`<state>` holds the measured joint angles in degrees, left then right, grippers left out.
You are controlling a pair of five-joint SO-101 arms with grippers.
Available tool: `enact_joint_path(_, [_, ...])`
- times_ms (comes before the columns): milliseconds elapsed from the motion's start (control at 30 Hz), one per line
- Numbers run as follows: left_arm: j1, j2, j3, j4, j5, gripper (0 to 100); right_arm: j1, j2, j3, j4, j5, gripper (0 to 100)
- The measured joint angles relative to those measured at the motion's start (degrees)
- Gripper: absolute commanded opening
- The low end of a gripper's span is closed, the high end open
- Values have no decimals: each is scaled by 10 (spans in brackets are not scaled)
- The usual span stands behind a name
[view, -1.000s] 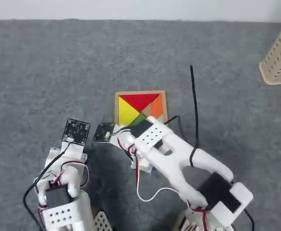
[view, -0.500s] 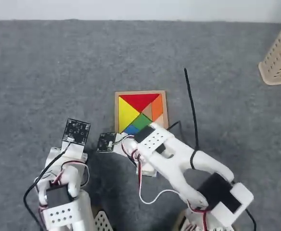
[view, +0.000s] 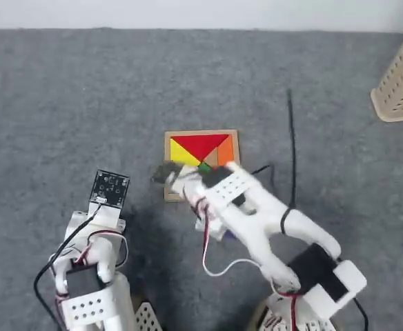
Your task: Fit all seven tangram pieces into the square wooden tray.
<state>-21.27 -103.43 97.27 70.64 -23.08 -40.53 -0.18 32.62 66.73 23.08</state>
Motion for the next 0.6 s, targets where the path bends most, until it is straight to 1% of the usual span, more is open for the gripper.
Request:
enact_joint_path(100, [0, 0, 0, 0, 0, 121, 32, 0, -56, 35, -78, 6])
enact_joint_path(200, [0, 0, 0, 0, 0, 121, 54, 1, -133, 67, -200, 7])
enact_joint_path(267, [0, 0, 0, 0, 0, 121, 57, 1, -178, 70, -280, 7])
enact_joint_path(333, [0, 0, 0, 0, 0, 121, 59, 3, -207, 70, -334, 7])
enact_joint_path(400, [0, 0, 0, 0, 0, 121, 66, 22, -225, 55, -381, 7])
enact_joint_path(467, [0, 0, 0, 0, 0, 121, 76, 51, -232, 25, -444, 38])
enact_joint_path(567, [0, 0, 0, 0, 0, 121, 85, 88, -232, -17, -564, 110])
enact_joint_path(600, [0, 0, 0, 0, 0, 121, 86, 97, -232, -23, -607, 118])
